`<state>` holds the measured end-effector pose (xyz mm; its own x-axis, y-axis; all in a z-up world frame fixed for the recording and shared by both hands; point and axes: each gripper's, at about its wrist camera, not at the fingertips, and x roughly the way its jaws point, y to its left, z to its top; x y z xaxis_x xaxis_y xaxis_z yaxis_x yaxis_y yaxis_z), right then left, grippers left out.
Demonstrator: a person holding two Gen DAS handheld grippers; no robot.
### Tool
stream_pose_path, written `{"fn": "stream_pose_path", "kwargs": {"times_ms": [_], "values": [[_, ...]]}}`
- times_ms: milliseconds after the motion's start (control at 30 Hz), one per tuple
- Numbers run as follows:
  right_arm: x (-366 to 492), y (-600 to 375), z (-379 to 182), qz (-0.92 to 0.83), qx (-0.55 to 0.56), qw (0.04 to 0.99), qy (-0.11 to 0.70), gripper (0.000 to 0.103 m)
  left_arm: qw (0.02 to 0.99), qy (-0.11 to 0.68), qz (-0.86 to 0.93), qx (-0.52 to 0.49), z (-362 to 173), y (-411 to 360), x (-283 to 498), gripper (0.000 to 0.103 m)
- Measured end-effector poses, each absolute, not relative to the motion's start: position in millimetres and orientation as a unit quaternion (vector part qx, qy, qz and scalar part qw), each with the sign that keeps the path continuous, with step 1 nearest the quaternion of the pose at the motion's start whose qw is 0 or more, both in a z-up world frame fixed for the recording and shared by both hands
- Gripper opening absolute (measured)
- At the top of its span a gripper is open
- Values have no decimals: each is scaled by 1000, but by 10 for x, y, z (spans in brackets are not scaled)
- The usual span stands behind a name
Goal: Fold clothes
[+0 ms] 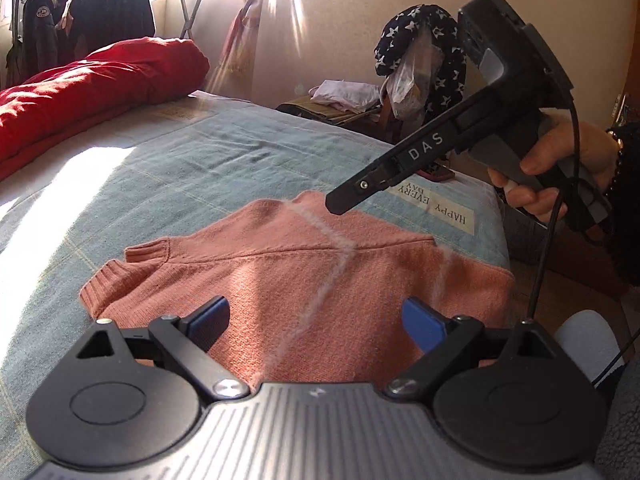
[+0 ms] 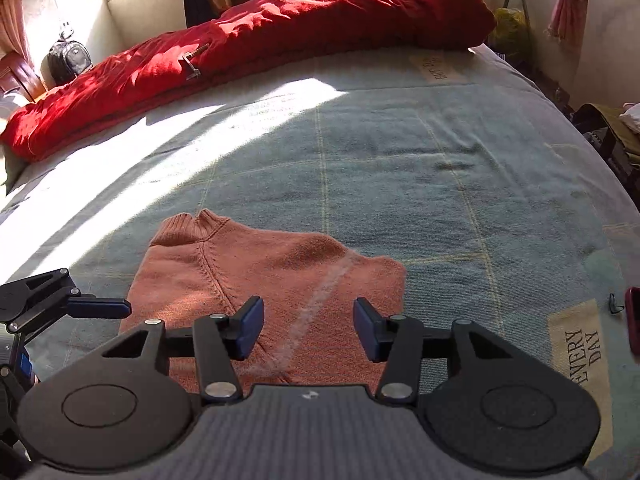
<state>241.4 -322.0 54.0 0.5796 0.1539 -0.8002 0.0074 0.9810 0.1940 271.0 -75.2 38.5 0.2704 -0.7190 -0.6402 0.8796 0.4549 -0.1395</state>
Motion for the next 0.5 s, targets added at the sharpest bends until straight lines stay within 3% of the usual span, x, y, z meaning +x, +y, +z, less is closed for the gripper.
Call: {"fn": "stream_pose_path", "kwargs": {"times_ms": [233, 500], "values": [[2337, -3203, 313, 46, 113, 875, 468, 54, 766, 372, -515, 97, 203, -792, 2618, 93], [2306, -3318, 207, 37, 142, 874, 463, 55, 768, 369, -514, 102, 343, -717, 2490, 93]]}}
